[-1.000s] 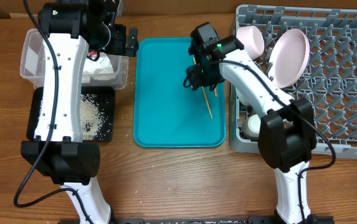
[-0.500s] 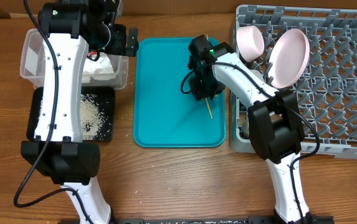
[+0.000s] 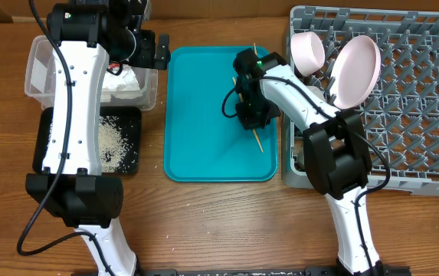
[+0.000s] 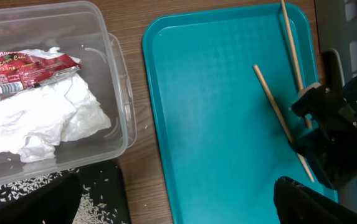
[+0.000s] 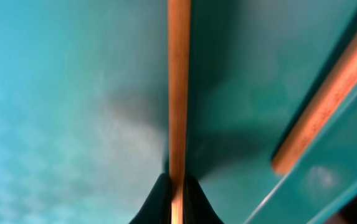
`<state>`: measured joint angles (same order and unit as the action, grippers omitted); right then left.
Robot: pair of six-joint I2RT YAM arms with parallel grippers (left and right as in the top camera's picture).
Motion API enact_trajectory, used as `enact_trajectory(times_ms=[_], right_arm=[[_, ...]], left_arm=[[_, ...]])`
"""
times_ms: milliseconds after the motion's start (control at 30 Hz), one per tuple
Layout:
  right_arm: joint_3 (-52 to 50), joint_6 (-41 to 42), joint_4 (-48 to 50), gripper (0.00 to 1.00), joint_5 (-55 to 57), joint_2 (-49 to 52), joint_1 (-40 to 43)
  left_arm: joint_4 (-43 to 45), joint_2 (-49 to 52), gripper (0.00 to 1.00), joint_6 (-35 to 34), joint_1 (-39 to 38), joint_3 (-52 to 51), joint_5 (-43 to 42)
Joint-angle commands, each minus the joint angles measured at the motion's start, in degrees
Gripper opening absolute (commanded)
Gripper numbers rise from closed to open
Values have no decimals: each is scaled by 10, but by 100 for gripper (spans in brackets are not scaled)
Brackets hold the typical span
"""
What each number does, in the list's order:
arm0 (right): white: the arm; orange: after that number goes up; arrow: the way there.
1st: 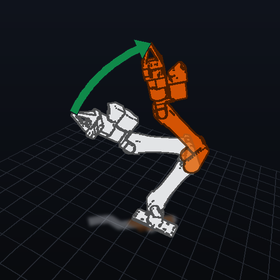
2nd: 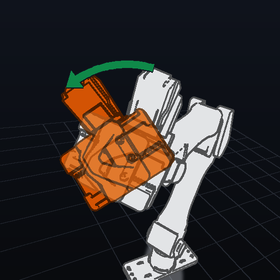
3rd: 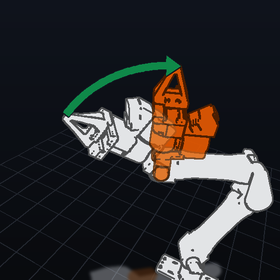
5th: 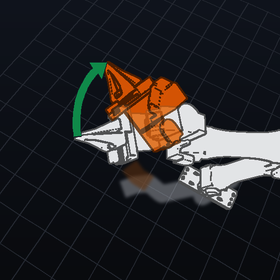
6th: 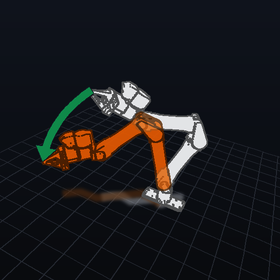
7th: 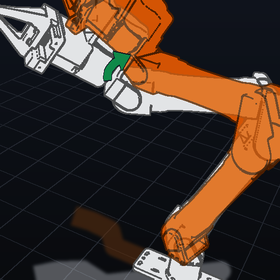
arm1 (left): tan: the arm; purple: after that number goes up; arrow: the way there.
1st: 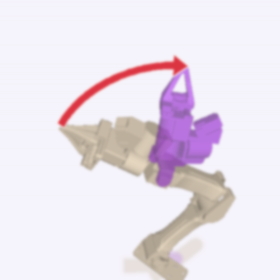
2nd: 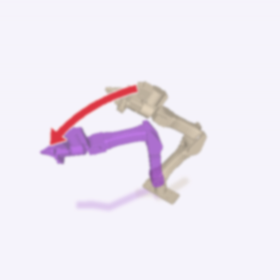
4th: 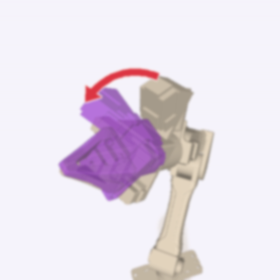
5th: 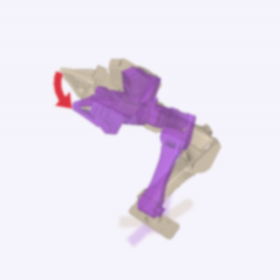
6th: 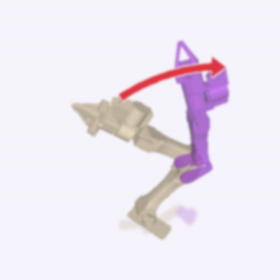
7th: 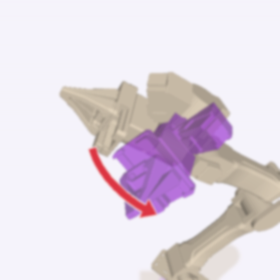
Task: Sort waste into correct bins and load items into the dishwasher
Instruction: 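Reach the right gripper to the teal tray and grasp one chopstick, then carry the chopstick to the rack and insert it upright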
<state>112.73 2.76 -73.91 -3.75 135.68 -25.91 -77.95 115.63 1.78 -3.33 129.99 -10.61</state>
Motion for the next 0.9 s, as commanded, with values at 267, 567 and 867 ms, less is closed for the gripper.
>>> enact_trajectory(times_ms=[267, 567, 867], right_arm=[[373, 64, -214, 4, -14, -29, 20], [406, 91, -232, 4, -27, -173, 40], [163, 99, -231, 4, 77, -362, 88]], left_arm=[[2, -6, 100, -5, 3, 3, 3], [2, -6, 100, -5, 3, 3, 3], [2, -6, 100, -5, 3, 3, 3]])
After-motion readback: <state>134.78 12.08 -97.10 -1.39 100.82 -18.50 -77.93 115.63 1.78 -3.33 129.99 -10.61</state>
